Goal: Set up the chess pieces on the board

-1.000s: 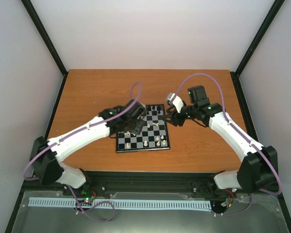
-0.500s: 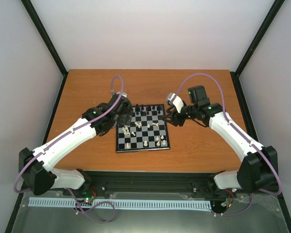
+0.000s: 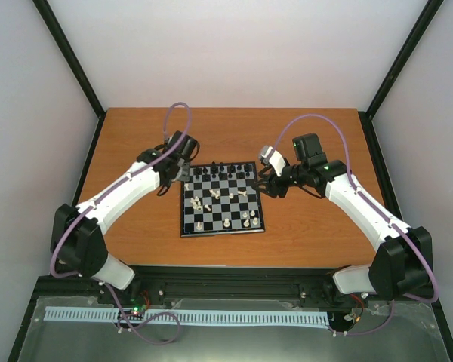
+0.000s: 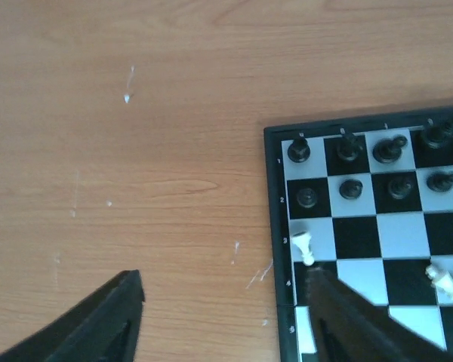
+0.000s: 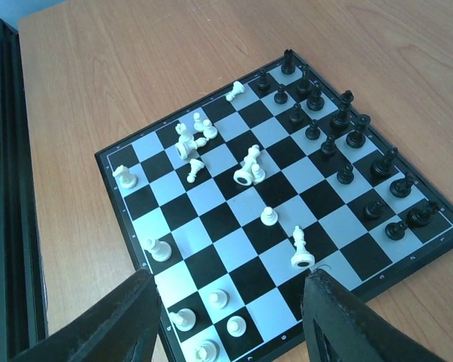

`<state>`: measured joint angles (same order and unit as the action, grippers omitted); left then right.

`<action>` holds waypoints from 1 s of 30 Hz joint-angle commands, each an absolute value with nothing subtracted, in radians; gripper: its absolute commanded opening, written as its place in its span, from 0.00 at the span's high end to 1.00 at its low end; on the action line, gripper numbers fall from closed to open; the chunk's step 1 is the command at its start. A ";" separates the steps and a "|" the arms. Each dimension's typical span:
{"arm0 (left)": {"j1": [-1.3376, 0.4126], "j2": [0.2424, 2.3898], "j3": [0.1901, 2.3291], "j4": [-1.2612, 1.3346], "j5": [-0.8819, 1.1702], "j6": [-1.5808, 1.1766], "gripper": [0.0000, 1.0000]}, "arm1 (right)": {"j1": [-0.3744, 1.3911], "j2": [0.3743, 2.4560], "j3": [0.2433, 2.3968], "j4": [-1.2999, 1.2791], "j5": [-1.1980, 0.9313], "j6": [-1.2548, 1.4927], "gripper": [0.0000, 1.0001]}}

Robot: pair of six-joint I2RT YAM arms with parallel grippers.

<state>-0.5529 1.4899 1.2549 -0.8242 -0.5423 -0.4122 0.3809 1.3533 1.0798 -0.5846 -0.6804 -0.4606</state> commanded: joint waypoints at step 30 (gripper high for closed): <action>-0.316 1.859 1.341 -0.708 0.038 -0.579 0.72 | 0.372 1.367 1.101 -0.613 -0.713 -0.494 0.48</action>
